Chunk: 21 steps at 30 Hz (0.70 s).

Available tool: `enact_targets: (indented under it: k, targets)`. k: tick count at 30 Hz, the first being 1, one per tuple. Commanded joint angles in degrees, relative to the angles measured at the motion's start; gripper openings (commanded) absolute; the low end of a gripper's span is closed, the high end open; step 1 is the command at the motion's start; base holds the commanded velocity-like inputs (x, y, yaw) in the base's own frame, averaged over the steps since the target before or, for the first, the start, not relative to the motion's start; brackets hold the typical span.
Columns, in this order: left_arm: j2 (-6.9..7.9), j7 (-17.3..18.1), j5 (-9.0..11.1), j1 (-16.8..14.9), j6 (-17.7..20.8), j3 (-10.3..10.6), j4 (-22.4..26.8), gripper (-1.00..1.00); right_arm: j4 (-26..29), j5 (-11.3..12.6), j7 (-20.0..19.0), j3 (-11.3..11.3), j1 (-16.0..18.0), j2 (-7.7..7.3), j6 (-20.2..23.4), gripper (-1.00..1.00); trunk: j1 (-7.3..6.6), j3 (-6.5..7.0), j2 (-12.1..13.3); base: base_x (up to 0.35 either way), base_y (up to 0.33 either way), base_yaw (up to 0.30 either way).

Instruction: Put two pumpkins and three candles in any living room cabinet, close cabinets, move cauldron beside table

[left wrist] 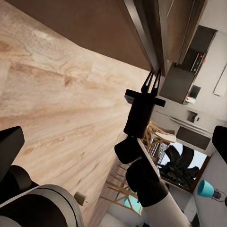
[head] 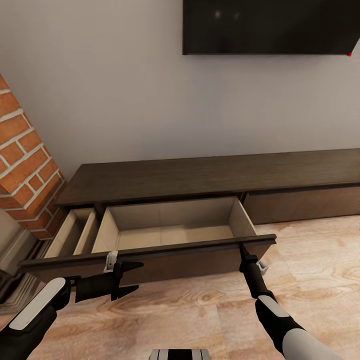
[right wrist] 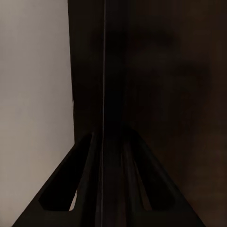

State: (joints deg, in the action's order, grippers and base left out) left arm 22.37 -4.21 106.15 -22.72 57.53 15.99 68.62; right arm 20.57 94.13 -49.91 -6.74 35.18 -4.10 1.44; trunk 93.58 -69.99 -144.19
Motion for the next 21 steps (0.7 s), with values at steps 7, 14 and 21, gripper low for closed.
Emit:
enact_targets:
  k: [7,14,21]
  targets:
    - [0.04,-0.44,0.60,-0.04,0.04,0.09,0.02,1.00,0.03,0.04,-2.63,-5.66,-0.72,0.02,0.35,1.00,-0.02,-0.05,-0.03,0.000,0.000,0.000]
    - [0.04,-0.44,0.62,-0.04,0.04,0.09,0.15,1.00,0.03,0.08,-2.26,-5.66,-0.72,-0.03,0.41,1.00,-0.02,-0.05,-0.03,-0.067,0.000,0.000]
    - [0.04,-0.44,0.64,-0.04,0.04,0.11,0.53,1.00,0.08,0.09,-2.25,-5.66,-0.72,-0.09,0.41,1.00,-0.02,-0.05,-0.03,-0.231,0.000,0.000]
